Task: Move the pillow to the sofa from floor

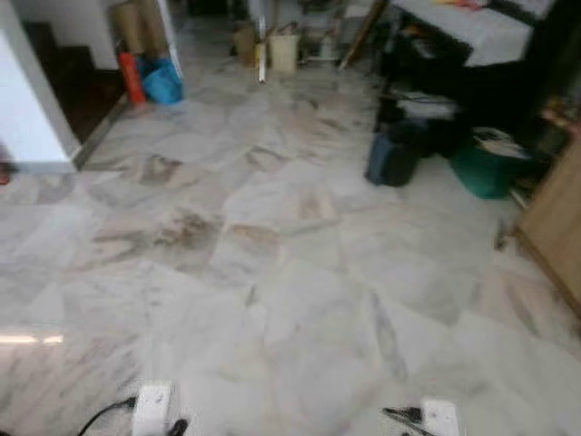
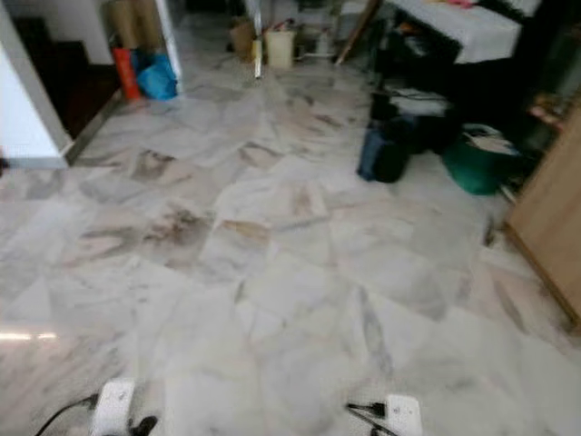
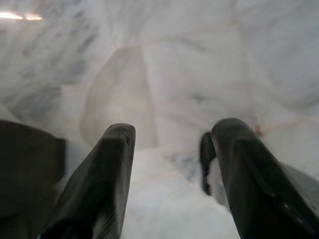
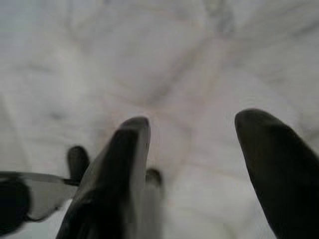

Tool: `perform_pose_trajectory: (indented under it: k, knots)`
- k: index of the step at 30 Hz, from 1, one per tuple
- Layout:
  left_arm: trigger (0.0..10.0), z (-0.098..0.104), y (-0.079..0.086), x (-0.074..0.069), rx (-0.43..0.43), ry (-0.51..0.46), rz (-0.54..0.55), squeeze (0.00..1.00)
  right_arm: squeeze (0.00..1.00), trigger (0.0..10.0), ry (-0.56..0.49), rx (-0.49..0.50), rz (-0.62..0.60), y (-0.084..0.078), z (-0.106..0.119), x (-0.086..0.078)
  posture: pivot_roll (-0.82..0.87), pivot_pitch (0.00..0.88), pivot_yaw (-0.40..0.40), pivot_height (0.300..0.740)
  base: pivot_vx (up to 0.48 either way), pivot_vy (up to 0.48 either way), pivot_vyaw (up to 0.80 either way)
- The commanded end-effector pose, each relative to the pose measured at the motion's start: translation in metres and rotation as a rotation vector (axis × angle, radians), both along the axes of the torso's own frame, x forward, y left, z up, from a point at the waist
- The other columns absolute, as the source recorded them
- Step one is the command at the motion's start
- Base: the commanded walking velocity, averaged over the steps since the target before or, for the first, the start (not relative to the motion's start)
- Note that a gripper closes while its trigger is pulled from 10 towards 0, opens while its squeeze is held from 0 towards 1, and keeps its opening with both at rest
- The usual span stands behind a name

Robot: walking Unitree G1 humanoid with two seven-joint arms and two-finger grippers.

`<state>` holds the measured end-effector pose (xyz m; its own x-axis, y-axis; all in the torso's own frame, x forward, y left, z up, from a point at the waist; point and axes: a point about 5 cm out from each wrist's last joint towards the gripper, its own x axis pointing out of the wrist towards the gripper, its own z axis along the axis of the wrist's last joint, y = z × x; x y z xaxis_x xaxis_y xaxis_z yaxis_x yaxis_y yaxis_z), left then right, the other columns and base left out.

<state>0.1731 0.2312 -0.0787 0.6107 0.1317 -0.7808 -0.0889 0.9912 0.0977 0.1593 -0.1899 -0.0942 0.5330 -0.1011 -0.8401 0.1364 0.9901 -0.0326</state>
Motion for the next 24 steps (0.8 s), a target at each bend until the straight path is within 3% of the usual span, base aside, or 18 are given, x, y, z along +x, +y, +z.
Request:
perform_pose_trajectory:
  k: [1, 24]
  knots:
    - [10.0, 0.0004, -0.0078, 0.0052, -0.024, -0.002, -0.019, 0.00, 0.00, 10.0, 0.021, -0.023, -0.017, -0.0116, -0.0012, -0.0070, -0.01, 0.000, -0.001, 0.740, 0.285, 0.000, 0.00]
    - [10.0, 0.0014, -0.0052, 0.0067, 0.031, 0.011, -0.052, 0.00, 0.00, 10.0, 0.011, -0.009, -0.006, -0.0103, -0.0007, -0.0056, -0.01, 0.000, 0.000, 0.740, 0.000, 0.000, 0.00]
